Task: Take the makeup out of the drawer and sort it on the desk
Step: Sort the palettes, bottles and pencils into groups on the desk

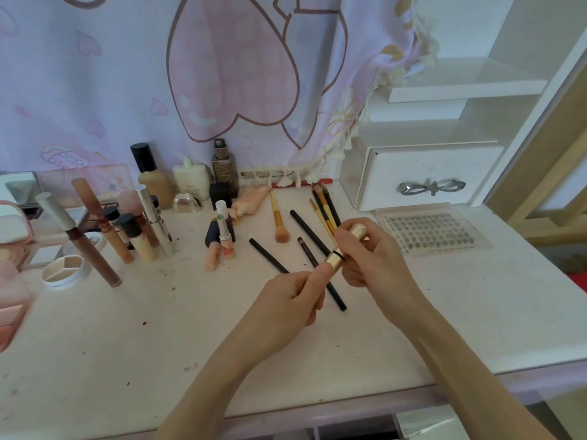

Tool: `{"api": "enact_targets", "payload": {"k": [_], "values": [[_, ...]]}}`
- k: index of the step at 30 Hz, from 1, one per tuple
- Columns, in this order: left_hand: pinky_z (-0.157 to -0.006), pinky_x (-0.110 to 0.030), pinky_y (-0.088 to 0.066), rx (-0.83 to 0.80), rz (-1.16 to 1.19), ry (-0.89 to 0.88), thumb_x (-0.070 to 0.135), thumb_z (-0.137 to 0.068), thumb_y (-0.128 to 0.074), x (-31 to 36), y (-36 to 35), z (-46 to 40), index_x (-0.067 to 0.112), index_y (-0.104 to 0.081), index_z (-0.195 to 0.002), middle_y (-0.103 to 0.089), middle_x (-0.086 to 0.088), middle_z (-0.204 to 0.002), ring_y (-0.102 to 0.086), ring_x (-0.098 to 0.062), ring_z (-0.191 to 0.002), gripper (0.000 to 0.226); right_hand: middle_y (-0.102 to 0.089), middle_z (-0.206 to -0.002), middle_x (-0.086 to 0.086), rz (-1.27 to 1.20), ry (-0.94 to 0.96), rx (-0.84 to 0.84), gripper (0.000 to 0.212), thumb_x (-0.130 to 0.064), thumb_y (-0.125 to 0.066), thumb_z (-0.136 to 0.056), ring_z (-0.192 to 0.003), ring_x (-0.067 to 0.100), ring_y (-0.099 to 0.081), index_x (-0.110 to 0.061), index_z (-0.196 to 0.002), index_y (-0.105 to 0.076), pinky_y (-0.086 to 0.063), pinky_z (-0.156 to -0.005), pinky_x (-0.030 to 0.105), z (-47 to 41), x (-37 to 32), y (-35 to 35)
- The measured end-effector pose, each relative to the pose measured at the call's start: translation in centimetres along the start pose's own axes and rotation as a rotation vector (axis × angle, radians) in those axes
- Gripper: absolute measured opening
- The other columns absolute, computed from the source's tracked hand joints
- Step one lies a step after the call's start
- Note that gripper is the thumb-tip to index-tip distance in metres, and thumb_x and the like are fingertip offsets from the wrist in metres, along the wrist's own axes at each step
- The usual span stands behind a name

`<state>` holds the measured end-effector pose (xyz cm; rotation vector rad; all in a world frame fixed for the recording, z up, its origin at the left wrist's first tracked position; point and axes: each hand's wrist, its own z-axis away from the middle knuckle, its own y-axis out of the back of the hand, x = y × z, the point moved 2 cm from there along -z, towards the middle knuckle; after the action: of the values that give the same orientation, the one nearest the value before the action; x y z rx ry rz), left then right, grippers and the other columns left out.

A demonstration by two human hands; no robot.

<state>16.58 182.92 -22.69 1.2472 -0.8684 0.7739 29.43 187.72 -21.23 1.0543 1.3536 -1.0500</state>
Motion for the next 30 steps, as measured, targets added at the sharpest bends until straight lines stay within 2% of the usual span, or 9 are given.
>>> {"api": "enact_targets", "payload": {"k": [2, 4, 8, 11, 14, 17, 20, 26, 30], "values": [[-0.044, -0.009, -0.029, -0.01, 0.013, 0.022, 0.059, -0.087, -0.026, 0.1, 0.2, -0.1, 0.019, -0.043, -0.056, -0.04, 0.012, -0.039, -0.03, -0.003, -0.035, 0.053, -0.041, -0.052, -0.008, -0.045, 0.021, -0.049, 0.007, -0.01, -0.048, -0.094, -0.046, 0.007, -0.034, -0.01, -0.097, -0.054, -0.033, -0.045, 0.018, 0.0, 0.1, 0.3], [-0.044, -0.009, -0.029, 0.004, 0.025, 0.028, 0.06, -0.085, -0.025, 0.2, 0.1, -0.2, 0.019, -0.044, -0.056, -0.041, 0.012, -0.039, -0.031, -0.003, -0.036, 0.054, -0.045, -0.056, -0.009, -0.008, 0.035, -0.049, 0.009, -0.013, -0.049, -0.094, -0.05, 0.005, -0.04, -0.012, -0.101, -0.055, -0.037, -0.05, 0.018, 0.0, 0.2, 0.4], [-0.05, -0.014, -0.033, 0.032, 0.005, 0.019, 0.061, -0.084, -0.025, 0.1, -0.5, -0.5, 0.02, -0.046, -0.056, -0.043, 0.011, -0.041, -0.034, -0.002, -0.039, 0.054, -0.038, -0.046, -0.009, 0.111, 0.011, -0.006, 0.022, -0.027, -0.061, -0.086, -0.04, 0.008, -0.03, -0.011, -0.076, -0.051, -0.029, -0.042, 0.019, -0.2, 0.2, 0.3], [-0.047, -0.01, -0.034, 0.01, 0.005, 0.039, 0.065, -0.079, -0.022, 0.0, -0.7, -0.5, 0.02, -0.046, -0.055, -0.045, 0.01, -0.042, -0.034, -0.002, -0.039, 0.057, -0.035, -0.047, -0.007, -0.032, -0.025, -0.093, 0.014, -0.016, -0.06, -0.089, -0.042, 0.009, -0.025, -0.011, -0.078, -0.052, -0.023, -0.043, 0.021, -0.4, 0.3, 0.6], [-0.043, -0.007, -0.03, -0.005, 0.023, 0.04, 0.065, -0.078, -0.021, 0.2, -0.5, -0.5, 0.02, -0.045, -0.054, -0.043, 0.011, -0.04, -0.032, -0.002, -0.037, 0.057, -0.037, -0.053, -0.005, -0.152, -0.033, -0.173, 0.008, -0.017, -0.057, -0.082, -0.049, 0.01, -0.029, -0.01, -0.085, -0.053, -0.026, -0.05, 0.023, -0.5, 0.3, 1.1], [-0.045, -0.009, -0.03, -0.002, 0.05, 0.029, 0.064, -0.079, -0.022, 0.4, -0.6, -0.6, 0.021, -0.046, -0.057, -0.042, 0.012, -0.042, -0.032, -0.002, -0.038, 0.054, -0.04, -0.055, -0.006, -0.077, -0.021, -0.168, 0.019, -0.025, -0.063, -0.086, -0.052, 0.01, -0.032, -0.011, -0.081, -0.052, -0.029, -0.052, 0.022, -0.6, 0.2, 1.2], [-0.049, -0.013, -0.031, 0.0, 0.068, 0.017, 0.06, -0.084, -0.025, 0.4, -1.0, -0.6, 0.022, -0.046, -0.06, -0.04, 0.012, -0.044, -0.032, -0.004, -0.042, 0.05, -0.037, -0.051, -0.006, -0.017, -0.048, -0.121, 0.027, -0.035, -0.062, -0.077, -0.049, 0.011, -0.027, -0.011, -0.072, -0.052, -0.026, -0.049, 0.021, -0.6, 0.2, 1.2], [-0.052, -0.017, -0.031, -0.029, 0.053, -0.032, 0.054, -0.09, -0.026, 0.5, -1.6, -0.5, 0.024, -0.045, -0.064, -0.04, 0.015, -0.043, -0.031, -0.002, -0.044, 0.044, -0.034, -0.055, 0.0, -0.085, -0.094, -0.104, 0.007, -0.006, -0.048, -0.091, -0.053, 0.013, -0.026, -0.004, -0.086, -0.052, -0.023, -0.055, 0.027, -0.7, 0.3, 2.1], [-0.052, -0.018, -0.029, -0.046, 0.057, -0.036, 0.053, -0.091, -0.026, 0.7, -1.6, -0.6, 0.023, -0.046, -0.065, -0.04, 0.015, -0.043, -0.03, -0.004, -0.045, 0.045, -0.035, -0.055, 0.0, -0.112, -0.107, -0.095, 0.011, -0.014, -0.051, -0.076, -0.051, 0.012, -0.031, -0.006, -0.083, -0.053, -0.027, -0.053, 0.025, -1.1, 0.2, 2.6]]}}
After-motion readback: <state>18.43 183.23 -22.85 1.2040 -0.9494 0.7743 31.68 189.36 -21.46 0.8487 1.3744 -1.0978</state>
